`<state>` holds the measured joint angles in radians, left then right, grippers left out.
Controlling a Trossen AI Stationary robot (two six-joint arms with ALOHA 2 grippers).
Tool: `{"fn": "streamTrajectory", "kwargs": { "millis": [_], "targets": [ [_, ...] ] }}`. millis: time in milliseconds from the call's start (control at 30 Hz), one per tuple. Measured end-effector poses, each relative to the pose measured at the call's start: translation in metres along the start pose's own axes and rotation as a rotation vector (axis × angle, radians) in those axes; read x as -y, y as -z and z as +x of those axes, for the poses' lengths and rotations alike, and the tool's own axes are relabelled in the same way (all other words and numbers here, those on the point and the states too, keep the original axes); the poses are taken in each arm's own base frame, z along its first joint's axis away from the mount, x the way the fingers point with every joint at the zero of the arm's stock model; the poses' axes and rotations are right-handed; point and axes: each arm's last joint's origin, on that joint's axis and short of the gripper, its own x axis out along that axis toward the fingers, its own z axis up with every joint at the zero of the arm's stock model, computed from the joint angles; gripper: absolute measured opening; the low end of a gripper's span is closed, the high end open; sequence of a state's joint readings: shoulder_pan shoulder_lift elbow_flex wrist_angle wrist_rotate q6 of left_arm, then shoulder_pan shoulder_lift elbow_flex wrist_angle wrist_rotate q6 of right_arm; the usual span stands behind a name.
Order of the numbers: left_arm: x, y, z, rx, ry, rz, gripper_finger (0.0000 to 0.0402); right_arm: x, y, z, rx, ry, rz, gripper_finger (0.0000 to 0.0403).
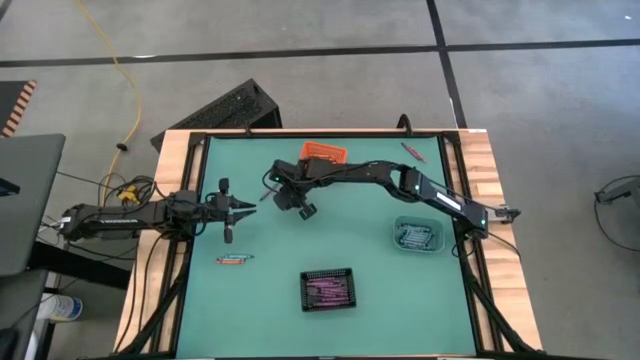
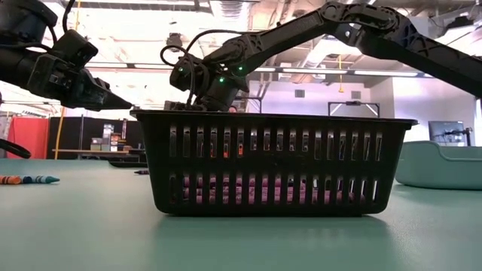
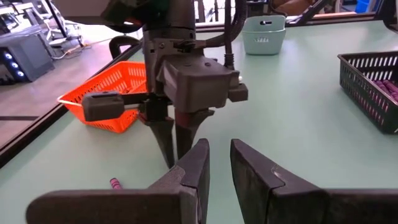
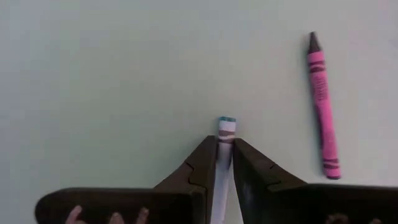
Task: Sort crayons
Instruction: Put the blue crayon into the blue bin
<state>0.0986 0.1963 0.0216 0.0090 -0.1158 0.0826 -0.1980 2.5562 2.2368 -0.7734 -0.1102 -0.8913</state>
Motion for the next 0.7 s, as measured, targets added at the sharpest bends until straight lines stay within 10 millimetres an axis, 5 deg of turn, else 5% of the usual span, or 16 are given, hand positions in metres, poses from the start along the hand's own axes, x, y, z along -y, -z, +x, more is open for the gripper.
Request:
{"fn": "streamTrajectory", "kwargs": {
  "millis": [700],
  "targets": [
    [0.0,0.0,0.0,0.0,0.0,0.0,0.0054,-0.026,-0.011,-0.001,-0.102,-0.103,0.257,0.0054]
  ]
}}
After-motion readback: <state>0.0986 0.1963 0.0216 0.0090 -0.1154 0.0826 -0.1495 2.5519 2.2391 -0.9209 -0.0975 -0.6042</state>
